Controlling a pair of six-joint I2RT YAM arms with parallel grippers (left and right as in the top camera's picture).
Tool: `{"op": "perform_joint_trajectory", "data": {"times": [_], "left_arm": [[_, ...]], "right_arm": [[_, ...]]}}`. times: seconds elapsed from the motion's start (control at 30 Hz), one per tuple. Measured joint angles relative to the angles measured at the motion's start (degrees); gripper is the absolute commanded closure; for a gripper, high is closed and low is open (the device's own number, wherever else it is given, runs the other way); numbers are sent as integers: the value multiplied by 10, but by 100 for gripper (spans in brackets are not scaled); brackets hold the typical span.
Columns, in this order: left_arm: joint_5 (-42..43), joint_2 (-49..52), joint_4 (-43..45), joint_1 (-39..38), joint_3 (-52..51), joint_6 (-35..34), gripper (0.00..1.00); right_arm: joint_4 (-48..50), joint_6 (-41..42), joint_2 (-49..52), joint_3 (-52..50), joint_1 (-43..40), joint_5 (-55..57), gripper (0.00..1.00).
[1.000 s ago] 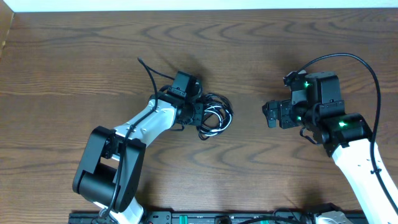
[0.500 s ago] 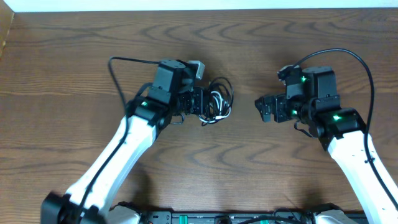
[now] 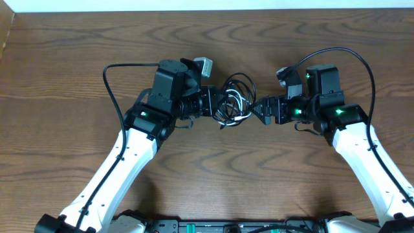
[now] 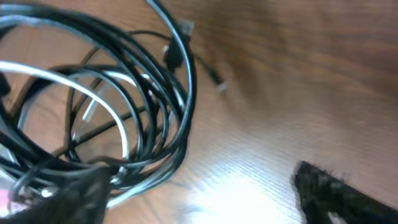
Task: Untangle cables
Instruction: 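Grasp the cable bundle with the left gripper and right gripper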
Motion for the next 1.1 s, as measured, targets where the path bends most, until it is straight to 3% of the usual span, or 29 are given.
{"op": "perform_joint_trajectory", "data": {"times": [0.13,0.3,0.43,0.5,0.57,0.73,0.87,1.0,1.1], "left_arm": [[9,0,12,0,0,-15,93],[42,0,35,0,0,-33,93],[55,0,43,0,0,-44,93],[58,0,43,0,0,-45,92],[58,0,43,0,0,-45,92],[60,0,43,0,0,-45,93],[43,0,1,0,2,-21,93],[-100,0,-141,-6,3,22,93],[-196,0,-187,-11,3,37,92]], "right_arm": [[3,91,0,0,0,-16,36],[19,198,0,0,0,-20,53],[18,245,0,0,0,-28,59],[18,267,0,0,4,-32,75],[18,279,0,0,12,-35,99],[25,296,0,0,29,-35,99],[26,256,0,0,31,10,99],[-3,200,0,1,30,120,99],[-23,179,0,2,24,189,99]]}}
